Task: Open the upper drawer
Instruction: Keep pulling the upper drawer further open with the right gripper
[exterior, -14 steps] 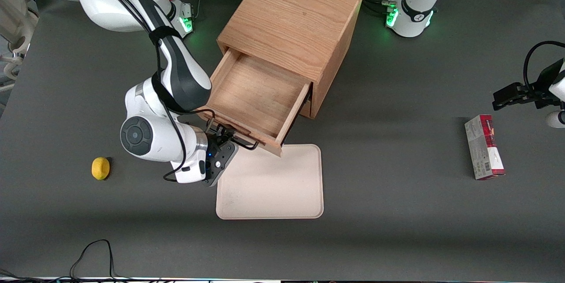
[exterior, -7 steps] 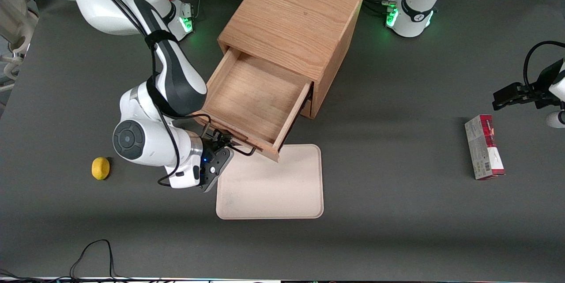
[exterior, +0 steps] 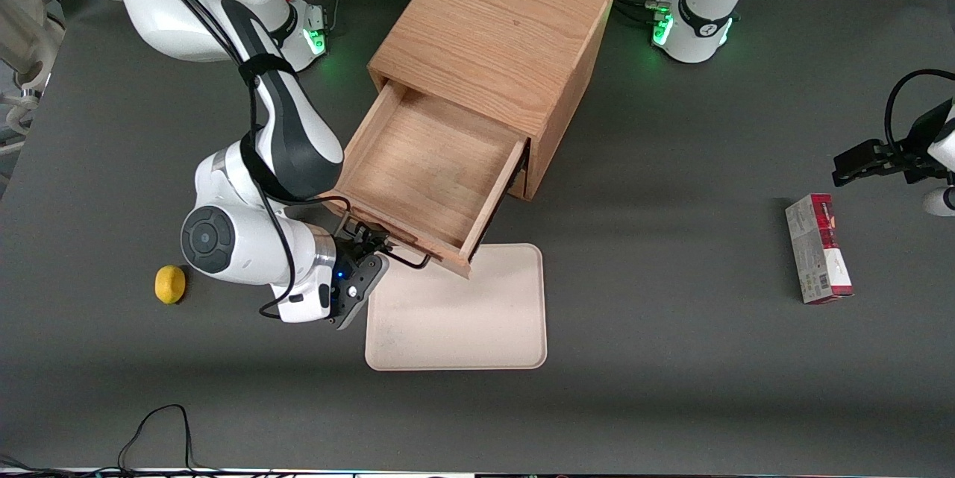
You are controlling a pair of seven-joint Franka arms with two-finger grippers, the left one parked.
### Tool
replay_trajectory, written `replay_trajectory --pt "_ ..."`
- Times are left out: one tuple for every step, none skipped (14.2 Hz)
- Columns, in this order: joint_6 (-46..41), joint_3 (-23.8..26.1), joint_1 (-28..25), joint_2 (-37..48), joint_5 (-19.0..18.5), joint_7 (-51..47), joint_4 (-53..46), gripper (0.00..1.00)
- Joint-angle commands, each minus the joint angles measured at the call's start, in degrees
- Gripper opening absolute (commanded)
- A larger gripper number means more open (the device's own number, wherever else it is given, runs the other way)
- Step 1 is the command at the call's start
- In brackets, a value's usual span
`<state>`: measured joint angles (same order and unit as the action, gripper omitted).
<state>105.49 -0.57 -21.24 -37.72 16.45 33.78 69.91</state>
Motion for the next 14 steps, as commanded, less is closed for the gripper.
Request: replay_trajectory --pt "-0.5 0.5 1.1 -1.2 1.0 1.7 -2.2 1.00" --pt "-0.5 0.5 1.2 -1.2 1.0 1.7 -2.2 1.00" --pt "-0.5 0.5 1.3 -1.2 1.0 1.7 -2.3 1.00" --pt "-0.6 0.5 1.4 -1.2 1.0 1.6 -2.8 1.00" --pt "-0.6 0.5 1.5 -1.2 1.0 1.6 -2.9 1.00" --pt "-0.6 0.5 1.6 -1.2 1.0 1.6 -3.0 1.00" --pt "-0.6 0.5 1.7 -1.2 1.0 1.6 -3.0 1.00" --pt "-0.5 0.5 1.7 -1.2 1.0 1.6 -3.0 1.00" --pt "-0.5 0.5 1.7 -1.2 1.0 1.6 -3.3 1.00" --pt "-0.5 0.5 2.1 -1.2 1.0 1.6 -3.5 1.00" --pt "-0.5 0.5 2.2 -1.2 1.0 1.6 -3.6 1.00" --pt "-0.5 0.5 2.3 -1.3 1.0 1.6 -4.1 1.00" --pt "-0.5 0.5 2.5 -1.3 1.0 1.6 -4.3 1.00" --pt "-0.4 0.5 2.5 -1.3 1.0 1.6 -4.3 1.00"
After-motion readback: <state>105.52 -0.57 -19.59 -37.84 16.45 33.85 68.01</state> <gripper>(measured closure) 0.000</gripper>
